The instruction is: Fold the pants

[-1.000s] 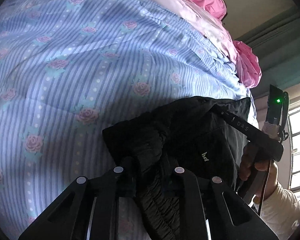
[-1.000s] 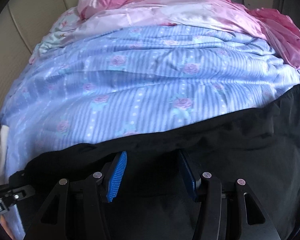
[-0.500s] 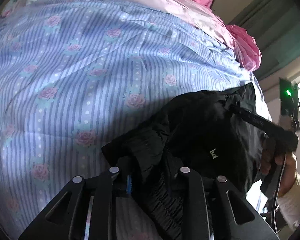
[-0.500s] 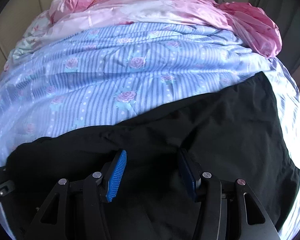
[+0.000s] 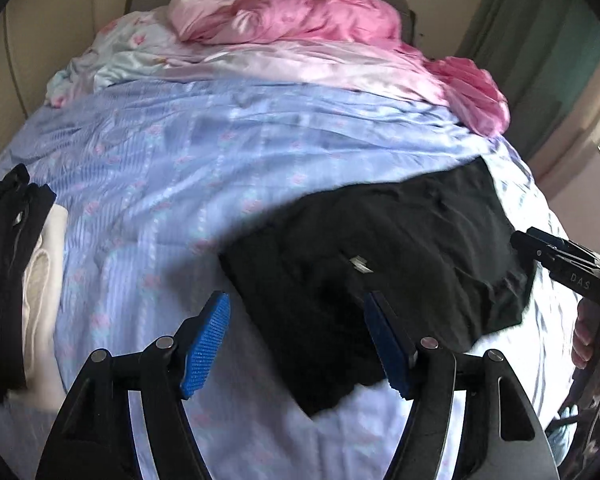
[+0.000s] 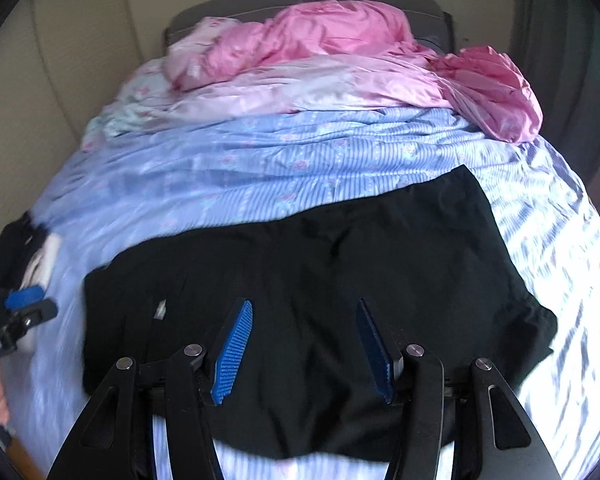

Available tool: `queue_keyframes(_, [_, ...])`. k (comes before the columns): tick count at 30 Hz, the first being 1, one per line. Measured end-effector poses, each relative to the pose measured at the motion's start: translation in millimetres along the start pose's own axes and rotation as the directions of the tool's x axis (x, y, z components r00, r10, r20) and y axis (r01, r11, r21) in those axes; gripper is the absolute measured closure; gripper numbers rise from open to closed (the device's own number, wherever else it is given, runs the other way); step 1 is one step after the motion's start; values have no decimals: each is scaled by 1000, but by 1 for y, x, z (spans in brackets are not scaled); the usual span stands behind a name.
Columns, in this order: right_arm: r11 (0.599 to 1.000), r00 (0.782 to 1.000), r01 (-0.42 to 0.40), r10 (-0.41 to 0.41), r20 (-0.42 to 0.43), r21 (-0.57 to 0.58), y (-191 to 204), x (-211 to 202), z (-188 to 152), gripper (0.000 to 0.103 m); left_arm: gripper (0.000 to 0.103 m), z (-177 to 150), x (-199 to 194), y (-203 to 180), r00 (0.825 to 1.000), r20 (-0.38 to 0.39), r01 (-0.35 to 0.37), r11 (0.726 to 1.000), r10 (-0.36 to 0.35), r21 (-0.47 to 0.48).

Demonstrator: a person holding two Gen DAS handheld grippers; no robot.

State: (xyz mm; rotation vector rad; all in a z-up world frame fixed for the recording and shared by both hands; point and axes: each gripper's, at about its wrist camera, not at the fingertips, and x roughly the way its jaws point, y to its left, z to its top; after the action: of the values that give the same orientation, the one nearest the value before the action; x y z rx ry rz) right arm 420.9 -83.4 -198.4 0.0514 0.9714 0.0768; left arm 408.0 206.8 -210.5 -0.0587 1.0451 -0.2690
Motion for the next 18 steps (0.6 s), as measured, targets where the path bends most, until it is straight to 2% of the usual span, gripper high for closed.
queue_keyframes(4, [998,999,-39,38,-28,-48,-19,-28,-26,48,35,-26,-5,-31,1000,-26,1,1000,-1,16])
queue_keyframes(7, [997,997,-41,37,-66,-62,-33,-34,-45,48,35,-44,1,-45,998,-60,-3,1000,3,-8])
queue_keyframes(12, [997,989,-59,53,-135,-47,-57,-29,-78,48,35,-72,14,-64,994,-105,-41,999,37,-30])
queue_keyframes(18, [995,981,-87,78,-176,-43,-76,-16,-104,48,35,-88,25,-74,990,-125,-82,992,70,-91])
